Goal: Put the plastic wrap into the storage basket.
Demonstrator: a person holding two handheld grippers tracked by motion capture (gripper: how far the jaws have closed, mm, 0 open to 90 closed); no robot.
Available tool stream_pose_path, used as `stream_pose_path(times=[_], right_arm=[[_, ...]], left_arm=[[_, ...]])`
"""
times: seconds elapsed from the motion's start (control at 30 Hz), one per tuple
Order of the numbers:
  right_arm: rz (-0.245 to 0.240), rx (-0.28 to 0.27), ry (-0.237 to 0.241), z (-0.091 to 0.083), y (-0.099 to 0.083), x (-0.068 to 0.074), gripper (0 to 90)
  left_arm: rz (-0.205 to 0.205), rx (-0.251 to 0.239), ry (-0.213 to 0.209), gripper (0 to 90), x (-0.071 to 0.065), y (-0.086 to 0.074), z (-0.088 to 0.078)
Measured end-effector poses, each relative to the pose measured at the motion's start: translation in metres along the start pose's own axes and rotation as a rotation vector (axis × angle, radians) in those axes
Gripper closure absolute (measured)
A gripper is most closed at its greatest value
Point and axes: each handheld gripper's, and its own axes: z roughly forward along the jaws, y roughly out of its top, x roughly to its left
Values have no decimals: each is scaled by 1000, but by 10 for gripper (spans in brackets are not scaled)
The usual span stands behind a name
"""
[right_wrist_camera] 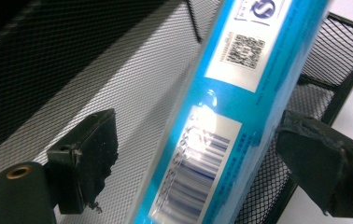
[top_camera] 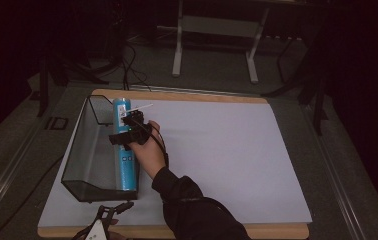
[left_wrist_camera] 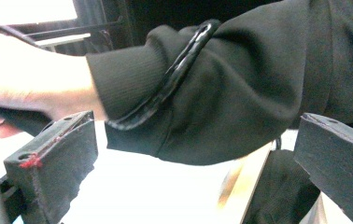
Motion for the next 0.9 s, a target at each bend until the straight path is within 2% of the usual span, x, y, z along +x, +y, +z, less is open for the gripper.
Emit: stream_pose_path(times=[0.1,0.2,0.3,0.43,0.57,0.67,0.9], right_arm=[[-21,17,-14,-11,-1,-3,127],[-25,16,-6,-21,-4,-8,127],[-24,-8,4,-33,-10,-15,127],[-21,-9,5,-42,-17,-21,133],[-48,-25,0,-52,-25,-25,135],[-51,-40,13,-60,-31,-28,135],[-95,-63,32,-82,-48,-33,136]], left_arm=[[-3,0,2,8,0,0,0],[-3,0,4,8,0,0,1],[-3,4,4,8,0,0,1],[-5,12,6,8,1,-1,2],[-7,14,9,8,1,-1,3],[-7,15,9,8,1,-1,4],[-4,21,11,7,0,-1,4]])
